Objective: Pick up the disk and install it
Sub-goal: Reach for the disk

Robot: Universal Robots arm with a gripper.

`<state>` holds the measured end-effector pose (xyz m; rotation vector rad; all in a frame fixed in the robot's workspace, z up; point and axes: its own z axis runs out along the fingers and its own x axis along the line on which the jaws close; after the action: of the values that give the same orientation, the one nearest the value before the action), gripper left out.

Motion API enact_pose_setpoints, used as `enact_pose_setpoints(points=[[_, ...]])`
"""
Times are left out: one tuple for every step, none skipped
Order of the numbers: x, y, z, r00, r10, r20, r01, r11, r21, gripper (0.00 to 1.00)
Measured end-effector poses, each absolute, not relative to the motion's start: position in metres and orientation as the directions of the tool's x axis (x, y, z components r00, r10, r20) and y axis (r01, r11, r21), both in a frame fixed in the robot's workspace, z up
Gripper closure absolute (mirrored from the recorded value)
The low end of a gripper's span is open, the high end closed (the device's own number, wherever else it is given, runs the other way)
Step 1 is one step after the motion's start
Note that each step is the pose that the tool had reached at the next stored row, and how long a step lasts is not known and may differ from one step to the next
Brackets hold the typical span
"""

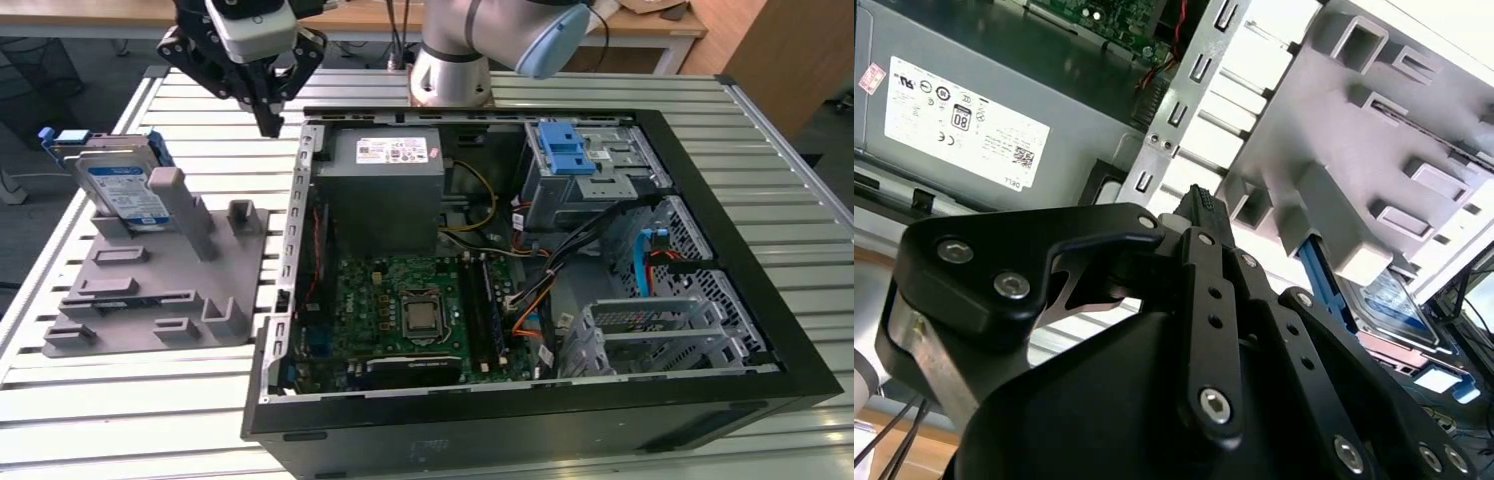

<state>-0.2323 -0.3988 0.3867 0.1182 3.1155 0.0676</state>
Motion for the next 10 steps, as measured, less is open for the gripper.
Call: enact_pose_setpoints(points=[[-0.235,-0.399,0.387,-0.997,0.076,-0.021,0.075,0.996,0.044,0.89],[-0.239,-0.399,0.387,-0.997,0.076,-0.021,0.075,0.996,0.044,0.89],[-0.243,-0.398,0.386,-0.997,0.076,-0.022,0.075,0.996,0.044,0.89],[-0.247,-0.396,0.386,-0.997,0.076,-0.021,0.075,0.996,0.044,0.89],[-0.251,-0.394,0.386,-0.997,0.076,-0.022,0.075,0.996,0.044,0.89],[-0.254,-0.392,0.385,-0.997,0.076,-0.022,0.075,0.996,0.044,0.89],[-0.257,-0.389,0.385,-0.997,0.076,-0.021,0.075,0.996,0.044,0.89],[-0.261,-0.387,0.385,-0.997,0.076,-0.022,0.075,0.996,0.044,0.89],[-0.264,-0.385,0.384,-0.997,0.076,-0.022,0.075,0.996,0.044,0.89],[-0.267,-0.383,0.384,-0.997,0.076,-0.021,0.075,0.996,0.044,0.89]])
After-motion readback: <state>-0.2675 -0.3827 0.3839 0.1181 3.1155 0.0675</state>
